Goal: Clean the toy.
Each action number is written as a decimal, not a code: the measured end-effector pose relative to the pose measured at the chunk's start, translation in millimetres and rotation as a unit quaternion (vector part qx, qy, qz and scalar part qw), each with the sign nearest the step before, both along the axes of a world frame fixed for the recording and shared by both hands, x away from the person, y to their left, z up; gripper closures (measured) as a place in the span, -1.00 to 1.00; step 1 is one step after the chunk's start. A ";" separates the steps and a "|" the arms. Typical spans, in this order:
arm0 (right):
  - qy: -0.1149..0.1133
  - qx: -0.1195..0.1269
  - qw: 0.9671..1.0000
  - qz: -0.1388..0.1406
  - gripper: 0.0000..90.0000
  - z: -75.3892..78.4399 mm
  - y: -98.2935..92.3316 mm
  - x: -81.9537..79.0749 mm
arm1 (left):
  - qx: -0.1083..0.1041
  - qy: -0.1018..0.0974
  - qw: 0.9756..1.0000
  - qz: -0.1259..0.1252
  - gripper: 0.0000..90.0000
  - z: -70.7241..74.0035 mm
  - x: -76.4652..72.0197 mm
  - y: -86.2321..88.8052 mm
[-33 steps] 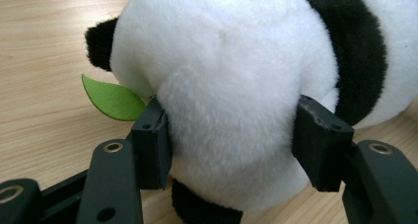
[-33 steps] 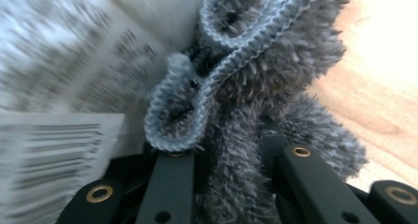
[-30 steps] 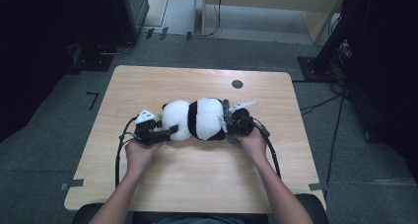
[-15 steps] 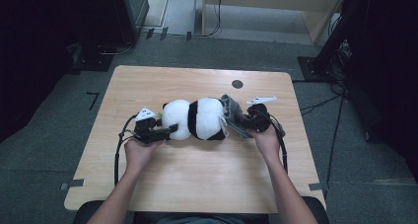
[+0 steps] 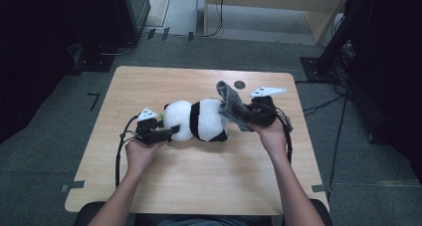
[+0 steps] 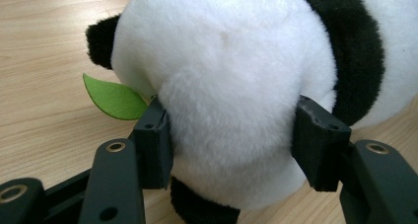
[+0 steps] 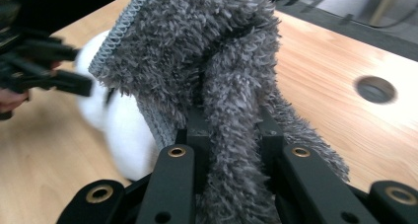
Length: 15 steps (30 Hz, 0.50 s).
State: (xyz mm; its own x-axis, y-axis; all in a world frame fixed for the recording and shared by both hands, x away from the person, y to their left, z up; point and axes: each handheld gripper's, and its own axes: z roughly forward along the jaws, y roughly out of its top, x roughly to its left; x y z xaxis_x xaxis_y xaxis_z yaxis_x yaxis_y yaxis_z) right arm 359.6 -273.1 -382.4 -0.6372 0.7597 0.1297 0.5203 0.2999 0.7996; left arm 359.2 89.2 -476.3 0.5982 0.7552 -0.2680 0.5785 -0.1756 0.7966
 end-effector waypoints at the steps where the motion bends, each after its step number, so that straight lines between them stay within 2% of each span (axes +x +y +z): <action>1: -0.001 -0.004 1.000 0.007 0.70 1.3 5.3 -0.3 | 0.000 0.000 1.000 0.000 -0.10 0.1 -0.1 -0.2; 9: -0.003 -0.028 0.997 0.074 0.69 13.2 61.6 -0.9 | -0.002 -0.001 1.000 0.001 -0.11 0.3 -0.9 -0.3; 15: 0.013 -0.043 0.992 0.119 0.69 5.2 107.5 5.0 | -0.008 -0.002 1.000 0.002 -0.10 0.4 -1.2 0.1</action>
